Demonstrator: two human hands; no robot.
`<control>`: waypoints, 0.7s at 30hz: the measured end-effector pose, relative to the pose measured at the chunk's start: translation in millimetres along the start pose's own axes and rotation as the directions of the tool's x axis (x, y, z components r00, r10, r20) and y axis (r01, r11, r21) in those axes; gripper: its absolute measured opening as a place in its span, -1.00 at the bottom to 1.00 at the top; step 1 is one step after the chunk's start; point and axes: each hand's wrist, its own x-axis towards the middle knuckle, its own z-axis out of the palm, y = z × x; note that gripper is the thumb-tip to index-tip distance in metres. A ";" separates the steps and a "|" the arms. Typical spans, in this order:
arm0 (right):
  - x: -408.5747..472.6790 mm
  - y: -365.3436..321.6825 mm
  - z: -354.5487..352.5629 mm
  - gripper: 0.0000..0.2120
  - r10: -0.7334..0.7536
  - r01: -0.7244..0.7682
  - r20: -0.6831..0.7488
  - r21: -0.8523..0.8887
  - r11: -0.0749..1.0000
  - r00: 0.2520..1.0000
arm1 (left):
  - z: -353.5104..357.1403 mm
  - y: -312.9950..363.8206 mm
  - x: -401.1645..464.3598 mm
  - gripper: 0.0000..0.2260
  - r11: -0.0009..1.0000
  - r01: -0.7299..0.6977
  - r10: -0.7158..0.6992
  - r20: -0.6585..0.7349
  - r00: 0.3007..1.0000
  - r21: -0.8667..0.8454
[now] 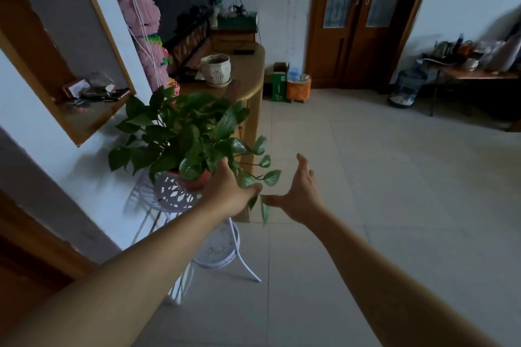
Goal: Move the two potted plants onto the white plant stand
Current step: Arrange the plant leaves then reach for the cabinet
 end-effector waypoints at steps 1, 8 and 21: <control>2.7 1.6 -6.4 0.13 -0.002 0.002 0.011 0.003 1.000 1.000 | 2.0 6.5 0.1 -0.12 1.000 0.005 -0.005 -0.003 1.000 0.018; 53.0 7.4 -27.1 0.10 -0.038 0.037 0.102 0.010 0.999 0.994 | 14.2 36.6 30.3 -0.15 0.999 0.041 -0.040 -0.028 0.999 0.036; 183.8 3.1 -8.8 0.02 -0.062 0.108 0.318 -0.128 0.986 0.946 | 29.3 36.0 132.7 -0.26 0.991 0.106 -0.113 -0.088 0.990 -0.079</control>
